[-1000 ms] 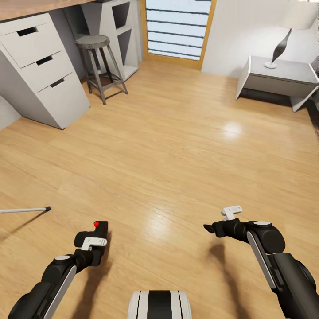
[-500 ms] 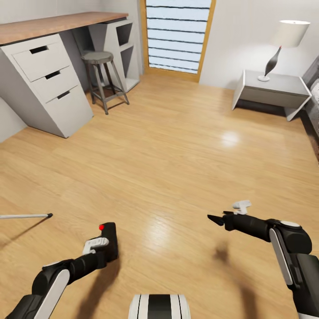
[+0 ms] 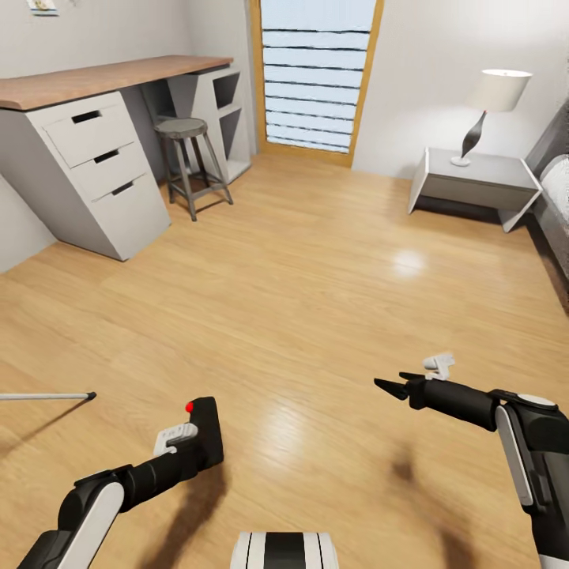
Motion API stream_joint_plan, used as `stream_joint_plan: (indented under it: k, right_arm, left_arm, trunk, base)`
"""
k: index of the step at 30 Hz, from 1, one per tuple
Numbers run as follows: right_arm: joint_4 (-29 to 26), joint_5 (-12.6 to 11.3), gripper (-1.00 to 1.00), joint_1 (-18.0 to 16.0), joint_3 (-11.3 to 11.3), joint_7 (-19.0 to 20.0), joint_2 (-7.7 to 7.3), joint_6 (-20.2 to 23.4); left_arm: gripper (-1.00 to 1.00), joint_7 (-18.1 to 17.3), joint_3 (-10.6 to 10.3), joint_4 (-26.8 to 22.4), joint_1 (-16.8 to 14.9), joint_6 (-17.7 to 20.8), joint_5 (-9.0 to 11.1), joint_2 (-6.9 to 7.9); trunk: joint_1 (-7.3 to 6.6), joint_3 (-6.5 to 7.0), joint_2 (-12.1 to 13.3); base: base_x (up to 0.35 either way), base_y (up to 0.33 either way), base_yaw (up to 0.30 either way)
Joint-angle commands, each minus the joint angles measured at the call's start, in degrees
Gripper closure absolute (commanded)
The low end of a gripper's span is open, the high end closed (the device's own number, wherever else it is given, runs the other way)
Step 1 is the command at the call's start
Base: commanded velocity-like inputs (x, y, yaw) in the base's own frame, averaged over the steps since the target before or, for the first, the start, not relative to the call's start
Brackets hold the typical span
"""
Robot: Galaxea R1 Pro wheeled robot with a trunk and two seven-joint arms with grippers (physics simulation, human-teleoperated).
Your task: Attach the digital camera to the camera tripod in the bedroom.
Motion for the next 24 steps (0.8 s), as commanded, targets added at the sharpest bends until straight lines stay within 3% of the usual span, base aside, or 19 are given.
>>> stream_joint_plan:
  k: [1, 11, 18, 19, 20, 23, 24]
  right_arm:
    - [-0.02, -0.05, -1.00, -0.08, -0.12, 0.30, -0.02, 0.43]
    - [-0.02, -0.01, -1.00, -0.35, -0.88, 0.70, -0.08, 0.30]
    - [-0.02, -0.01, -1.00, -0.46, -1.68, 0.76, -0.14, 0.08]
    - [-0.02, -0.01, -1.00, -0.48, -1.78, 0.76, -0.15, 0.06]
    - [-0.02, -0.01, -1.00, -0.57, -3.03, 0.79, -0.22, 0.01]
    - [-0.02, -0.01, -1.00, -0.59, -3.68, 0.84, -0.24, 0.01]
    - [-0.02, -0.01, -1.00, -0.62, -4.69, 0.92, -0.26, 0.00]
  left_arm:
    - [1.00, -0.77, -0.04, -0.01, -0.01, 0.20, 0.00, 0.03]
    - [1.00, -1.60, -0.64, 0.13, 0.03, -0.07, 1.30, -0.06]
    - [1.00, 2.68, -4.23, -0.12, 0.09, -0.53, 1.20, -0.13]
    - [1.00, 4.09, -5.09, -0.22, 0.10, -0.61, 1.20, -0.17]
    - [1.00, 12.13, -8.57, -0.46, 0.12, -2.06, 1.24, -1.28]
    - [1.00, 14.76, -9.34, -0.49, 0.12, -2.94, 1.27, -2.00]
    - [1.00, 19.34, -10.45, -0.25, 0.18, -4.27, 1.27, -3.11]
  trunk:
    - [-0.03, 0.19, 0.00]
    - [-0.29, 2.41, 0.13]
    - [-0.47, 3.96, 0.23]
    - [-0.50, 4.18, 0.24]
    - [-0.50, 4.18, 0.24]
    - [-0.50, 4.18, 0.24]
    - [-0.50, 4.18, 0.24]
  base:
    - [0.000, 0.000, 0.000]
    - [0.000, 0.000, 0.062]
    - [0.000, 0.000, 0.236]
    - [0.000, 0.000, 0.253]
    - [0.000, 0.000, 0.269]
    - [0.000, 0.000, 0.272]
    - [0.138, -0.030, 0.277]
